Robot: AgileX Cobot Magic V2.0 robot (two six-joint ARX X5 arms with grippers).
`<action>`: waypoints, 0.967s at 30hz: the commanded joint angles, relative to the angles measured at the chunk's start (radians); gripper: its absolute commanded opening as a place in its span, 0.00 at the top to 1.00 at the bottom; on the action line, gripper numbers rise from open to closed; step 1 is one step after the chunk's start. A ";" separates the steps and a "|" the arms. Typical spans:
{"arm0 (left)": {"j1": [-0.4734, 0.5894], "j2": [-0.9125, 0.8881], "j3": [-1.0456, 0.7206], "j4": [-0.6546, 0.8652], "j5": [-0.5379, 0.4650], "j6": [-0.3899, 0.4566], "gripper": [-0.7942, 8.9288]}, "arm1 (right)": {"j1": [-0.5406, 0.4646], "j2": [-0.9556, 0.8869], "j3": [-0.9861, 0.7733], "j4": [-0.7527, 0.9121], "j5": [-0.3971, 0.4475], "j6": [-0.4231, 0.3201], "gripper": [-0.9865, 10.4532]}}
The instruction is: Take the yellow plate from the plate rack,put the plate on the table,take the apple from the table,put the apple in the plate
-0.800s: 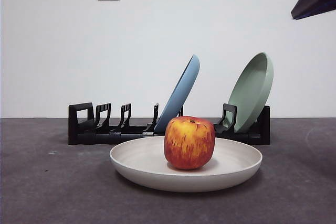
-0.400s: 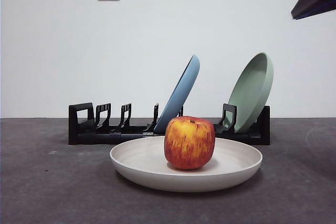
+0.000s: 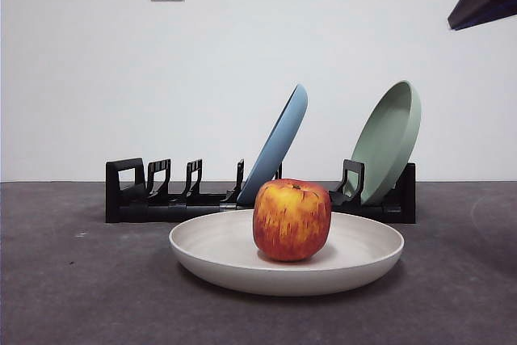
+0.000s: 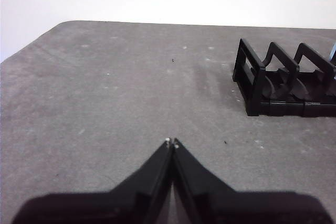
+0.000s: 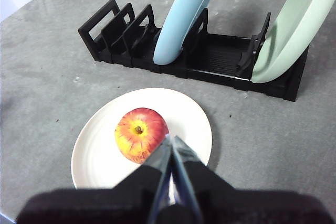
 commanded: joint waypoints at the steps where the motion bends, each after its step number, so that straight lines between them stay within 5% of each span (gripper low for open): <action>1: 0.003 -0.003 -0.013 0.002 0.000 0.011 0.92 | 0.001 0.000 -0.004 0.005 0.003 0.006 0.91; 24: 0.003 -0.003 -0.013 0.003 0.000 0.011 0.92 | 0.001 -0.001 -0.004 0.005 0.003 0.005 0.91; 29: 0.003 -0.003 -0.013 0.005 0.000 0.011 0.92 | -0.024 -0.088 -0.006 -0.017 0.073 -0.126 0.91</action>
